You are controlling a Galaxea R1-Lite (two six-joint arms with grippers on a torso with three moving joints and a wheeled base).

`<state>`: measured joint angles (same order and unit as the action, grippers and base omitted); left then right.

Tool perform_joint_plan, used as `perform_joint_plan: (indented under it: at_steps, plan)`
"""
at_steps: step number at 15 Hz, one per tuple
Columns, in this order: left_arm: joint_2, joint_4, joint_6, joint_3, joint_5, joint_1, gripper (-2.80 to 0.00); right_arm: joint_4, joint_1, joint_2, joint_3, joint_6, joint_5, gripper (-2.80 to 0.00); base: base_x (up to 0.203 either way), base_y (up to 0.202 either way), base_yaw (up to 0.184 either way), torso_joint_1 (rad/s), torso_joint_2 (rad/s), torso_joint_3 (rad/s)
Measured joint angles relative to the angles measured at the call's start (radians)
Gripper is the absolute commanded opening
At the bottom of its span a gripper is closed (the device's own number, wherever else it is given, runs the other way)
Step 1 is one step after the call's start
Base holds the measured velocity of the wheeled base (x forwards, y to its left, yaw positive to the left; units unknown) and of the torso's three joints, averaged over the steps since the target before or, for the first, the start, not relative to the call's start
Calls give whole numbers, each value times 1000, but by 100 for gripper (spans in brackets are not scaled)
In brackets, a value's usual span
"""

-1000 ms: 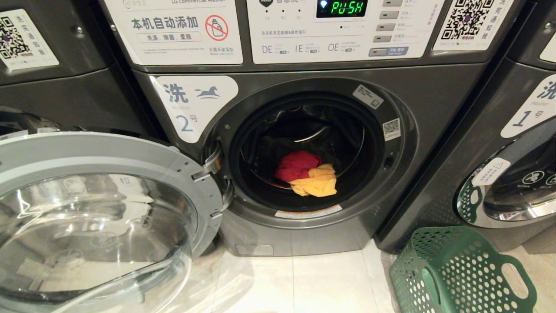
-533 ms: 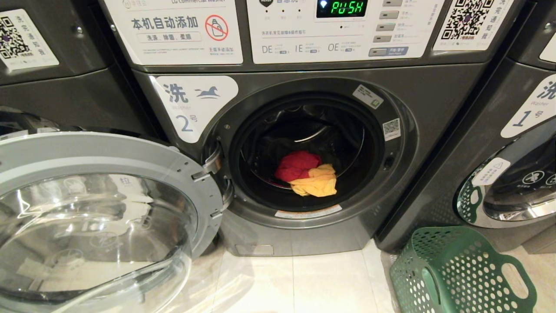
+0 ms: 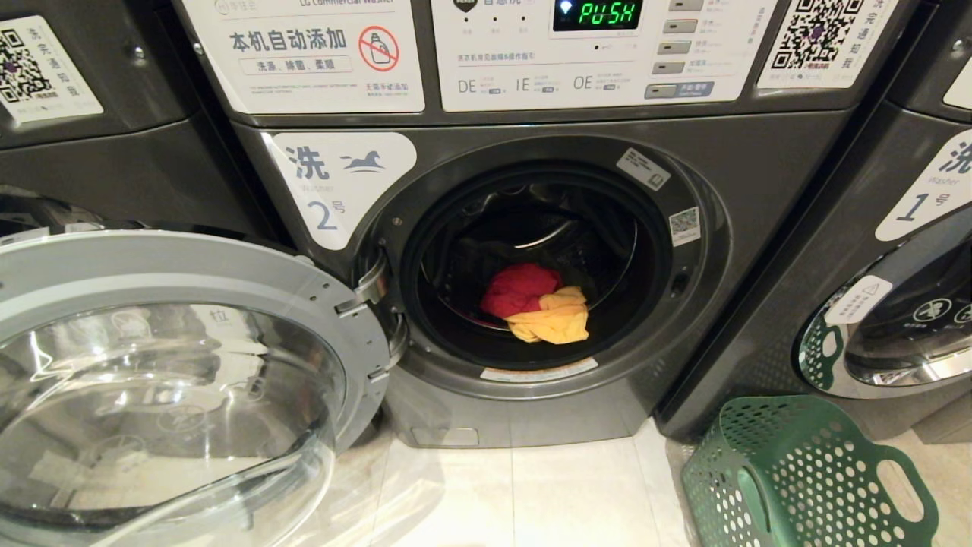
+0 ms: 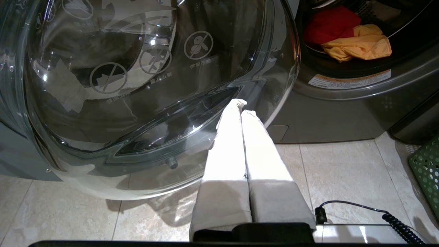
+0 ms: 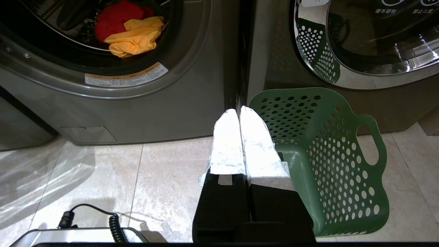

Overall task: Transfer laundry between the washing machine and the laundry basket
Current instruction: Pick a cloth and place it into the basket

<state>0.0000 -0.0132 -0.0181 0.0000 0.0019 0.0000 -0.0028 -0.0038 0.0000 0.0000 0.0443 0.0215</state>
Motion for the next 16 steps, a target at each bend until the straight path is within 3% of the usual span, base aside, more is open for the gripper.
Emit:
perform_joint_plan:
  at_steps: [16]
  plan:
    - [0,0,0,0,0,0,-280,0,0,0,0,0,1,-280,0,0,0,0,0,0]
